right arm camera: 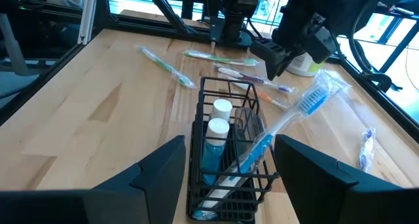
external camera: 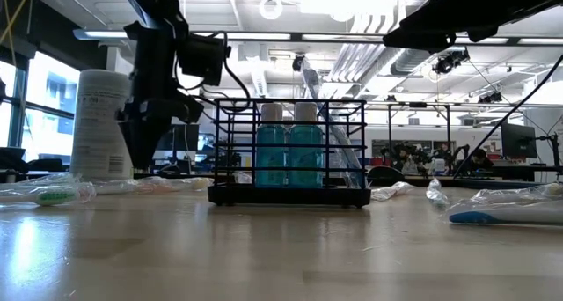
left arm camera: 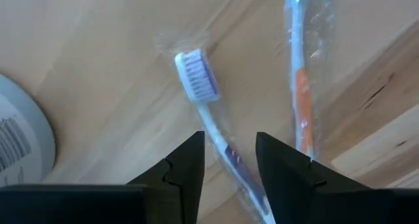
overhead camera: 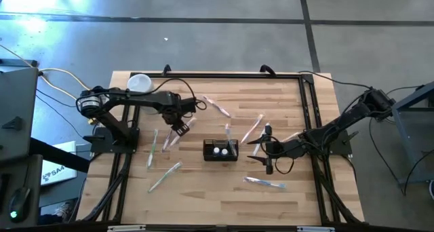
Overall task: Pick & Place toothbrushing station
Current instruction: Put the left violet toothbrush into the black wire organizer
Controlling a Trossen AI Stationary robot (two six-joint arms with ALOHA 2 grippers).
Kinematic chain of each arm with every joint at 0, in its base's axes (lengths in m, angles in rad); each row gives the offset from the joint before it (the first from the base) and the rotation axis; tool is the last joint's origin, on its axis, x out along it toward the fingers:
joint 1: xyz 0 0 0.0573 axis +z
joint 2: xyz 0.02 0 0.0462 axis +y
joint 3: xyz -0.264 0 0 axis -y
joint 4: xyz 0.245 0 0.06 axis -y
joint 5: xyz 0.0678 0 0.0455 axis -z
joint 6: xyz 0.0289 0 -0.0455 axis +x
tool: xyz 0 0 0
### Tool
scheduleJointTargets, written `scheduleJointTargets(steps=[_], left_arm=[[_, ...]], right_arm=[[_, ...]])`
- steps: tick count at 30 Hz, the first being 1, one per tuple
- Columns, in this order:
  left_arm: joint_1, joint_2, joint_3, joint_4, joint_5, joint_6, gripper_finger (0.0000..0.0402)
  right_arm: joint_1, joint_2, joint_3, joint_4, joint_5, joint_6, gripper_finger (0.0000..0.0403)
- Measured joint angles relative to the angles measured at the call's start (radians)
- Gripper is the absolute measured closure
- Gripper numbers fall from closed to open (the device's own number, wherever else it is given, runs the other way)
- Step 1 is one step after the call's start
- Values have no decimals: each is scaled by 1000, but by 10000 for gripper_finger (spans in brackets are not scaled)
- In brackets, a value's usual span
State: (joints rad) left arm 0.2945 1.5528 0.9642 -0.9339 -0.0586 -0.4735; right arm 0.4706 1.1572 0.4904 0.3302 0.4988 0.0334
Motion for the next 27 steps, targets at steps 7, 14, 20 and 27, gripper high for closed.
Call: scheduleJointTargets(steps=[7,14,20,27], left_arm=[[0,0,0,34,-2,22,268],[0,0,0,32,-4,-13,268],[0,0,-3,20,-11,-31,268],[16,1,-85,94,-19,-111,268]], right_arm=[[0,0,0,-4,0,0,175],[-2,0,0,-4,0,0,175],[-2,0,0,-4,0,0,175],[-2,0,0,-6,0,0,175]])
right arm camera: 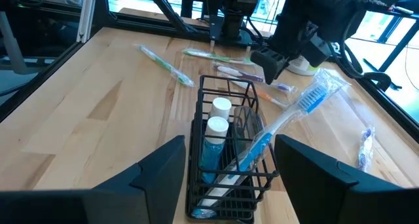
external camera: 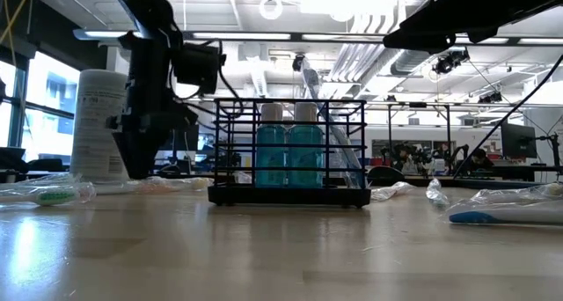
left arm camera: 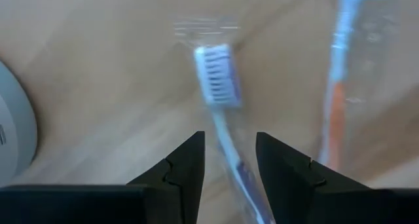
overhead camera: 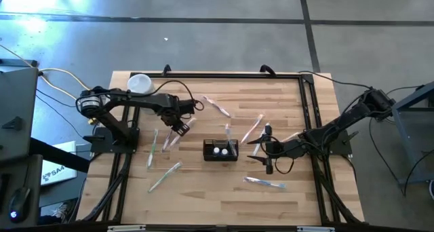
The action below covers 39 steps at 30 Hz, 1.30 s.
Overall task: Pick & Place toothbrushing station
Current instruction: Put the left violet toothbrush into the black wire organizer
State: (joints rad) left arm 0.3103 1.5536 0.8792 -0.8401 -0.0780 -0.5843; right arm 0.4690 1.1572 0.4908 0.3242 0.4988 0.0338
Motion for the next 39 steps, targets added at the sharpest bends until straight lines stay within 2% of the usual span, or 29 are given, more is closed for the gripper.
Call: scheduleJointTargets(steps=[9,13,16,21,25,30,36,39], left_arm=[[31,-5,-94,112,-3,-128,268],[30,-5,-113,136,-13,-113,271],[29,-4,-114,140,-14,-101,296],[29,-3,-115,147,-20,-102,385],[19,-3,-114,159,-33,-101,391],[-36,-24,-66,145,-101,-94,395],[-121,-108,90,45,-233,-75,396],[-183,-156,191,-15,-347,-75,396]], right_arm=[[0,0,0,1,0,0,175],[0,0,0,1,0,0,175],[0,0,0,1,0,0,175],[0,0,0,1,0,0,175],[0,0,0,1,0,0,175],[0,0,0,0,0,0,175],[0,0,1,-6,0,0,175],[0,0,1,-9,0,0,175]])
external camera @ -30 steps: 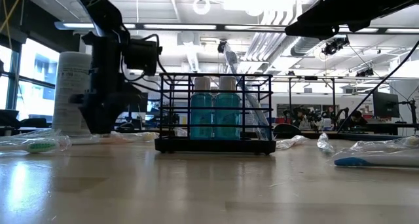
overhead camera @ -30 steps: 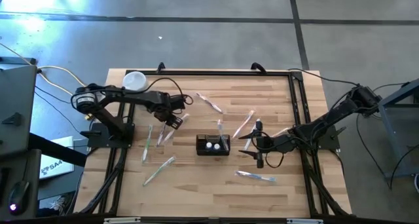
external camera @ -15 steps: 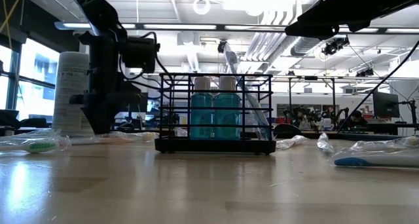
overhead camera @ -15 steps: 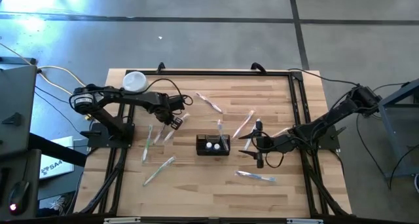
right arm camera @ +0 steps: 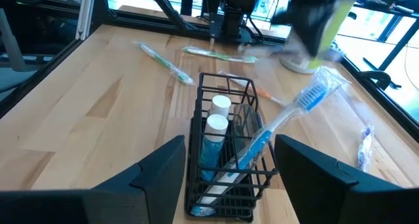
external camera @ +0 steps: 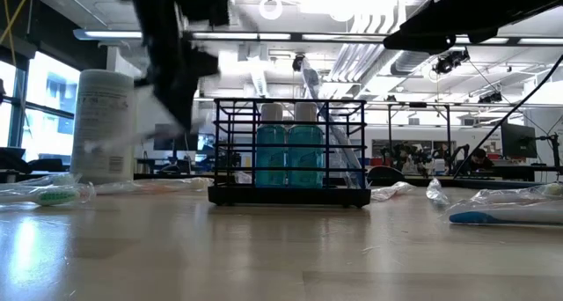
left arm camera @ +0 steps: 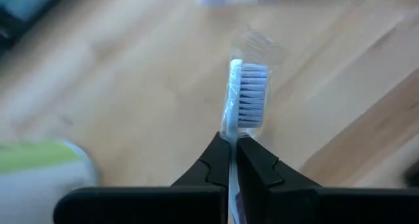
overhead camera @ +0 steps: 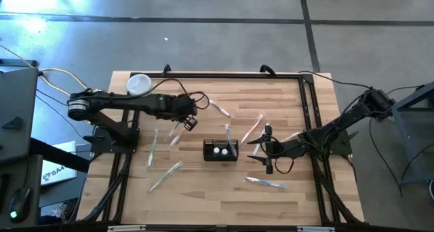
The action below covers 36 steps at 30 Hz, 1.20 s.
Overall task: Pick & Place toothbrushing station
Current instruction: Put the left violet toothbrush into the black wire organizer
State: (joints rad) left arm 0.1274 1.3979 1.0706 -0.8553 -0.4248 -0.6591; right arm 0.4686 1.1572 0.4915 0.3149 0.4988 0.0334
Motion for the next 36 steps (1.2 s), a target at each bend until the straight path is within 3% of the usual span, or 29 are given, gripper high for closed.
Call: scheduleJointTargets(steps=[7,11,13,21,26,29,36], left_arm=[[-243,-137,59,145,-237,62,396],[-370,-220,6,325,-350,145,397],[-412,-249,-50,455,-358,216,397],[-442,-269,-340,1107,-292,482,397],[-386,-269,-447,1461,-99,577,397],[-351,-258,-467,1565,17,576,397],[-322,-152,-475,1652,33,608,397]], right_arm=[[0,0,0,-24,0,0,175],[0,0,0,-26,0,0,175],[0,0,0,-25,0,0,175],[0,0,0,-11,0,1,175],[0,0,0,-10,0,0,175],[-6,0,0,-8,-1,0,175],[-21,9,0,-11,-2,13,175]])
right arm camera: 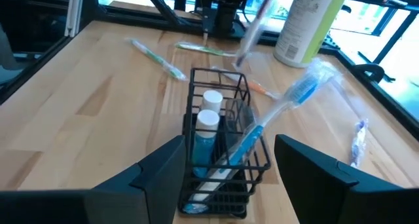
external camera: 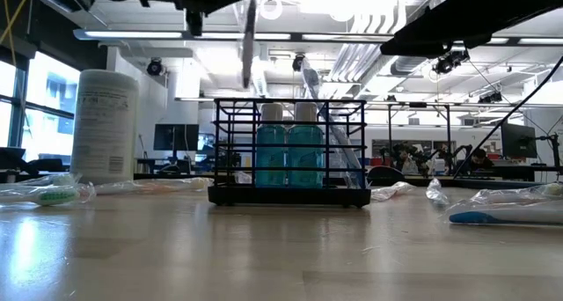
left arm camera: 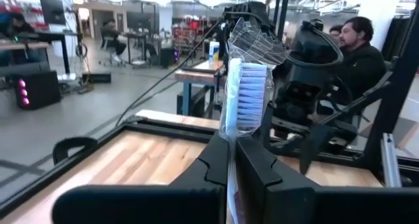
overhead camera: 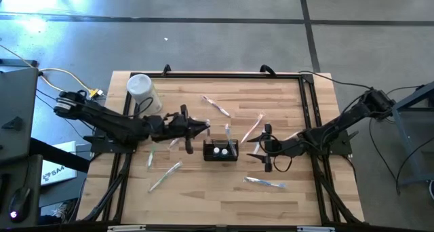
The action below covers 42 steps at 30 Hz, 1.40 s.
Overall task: Pick & Place toothbrushing station
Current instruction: Put the left violet toothbrush into the black wire organizer
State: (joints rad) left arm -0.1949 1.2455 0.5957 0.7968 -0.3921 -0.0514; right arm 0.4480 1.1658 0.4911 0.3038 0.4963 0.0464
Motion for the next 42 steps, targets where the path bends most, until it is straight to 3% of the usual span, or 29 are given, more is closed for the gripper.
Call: scheduleJointTargets(steps=[8,42], left_arm=[[-1,100,1,109,20,21,397],[-1,50,-129,145,-2,20,398]], right_arm=[[1,17,-1,-3,-2,2,175],[0,17,-1,9,-1,-3,175]])
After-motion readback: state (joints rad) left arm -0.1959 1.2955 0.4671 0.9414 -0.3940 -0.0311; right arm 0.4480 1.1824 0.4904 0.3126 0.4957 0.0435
